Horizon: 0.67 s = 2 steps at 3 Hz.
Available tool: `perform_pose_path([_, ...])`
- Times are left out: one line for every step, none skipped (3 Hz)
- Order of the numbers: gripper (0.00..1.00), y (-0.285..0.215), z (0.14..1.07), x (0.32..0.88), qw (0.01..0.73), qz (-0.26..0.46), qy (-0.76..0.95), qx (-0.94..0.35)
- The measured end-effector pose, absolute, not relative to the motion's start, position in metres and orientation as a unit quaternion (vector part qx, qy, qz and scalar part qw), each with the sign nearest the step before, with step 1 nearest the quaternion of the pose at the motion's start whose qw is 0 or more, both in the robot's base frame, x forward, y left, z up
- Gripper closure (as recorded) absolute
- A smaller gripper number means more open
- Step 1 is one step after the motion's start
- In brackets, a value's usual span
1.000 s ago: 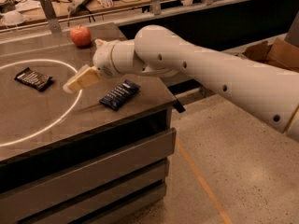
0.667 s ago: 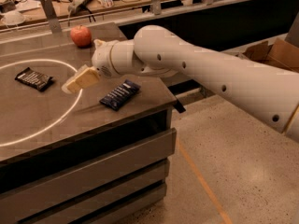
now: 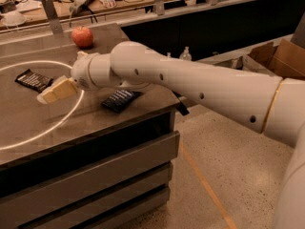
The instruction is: Pick rxbar chocolate
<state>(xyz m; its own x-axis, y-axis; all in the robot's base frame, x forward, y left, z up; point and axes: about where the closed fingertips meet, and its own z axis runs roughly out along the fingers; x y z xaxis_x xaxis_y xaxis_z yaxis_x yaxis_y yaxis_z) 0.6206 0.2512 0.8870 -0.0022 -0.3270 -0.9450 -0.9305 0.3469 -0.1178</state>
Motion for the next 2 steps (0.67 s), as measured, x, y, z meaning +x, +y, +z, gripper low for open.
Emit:
perform_pose_path([0.0,0.284,0.876,0.622,0.506,0.305,0.644,-0.487])
perform_pose_path([0.0,0.306,0.867,0.63,0.504,0.305,0.64,-0.494])
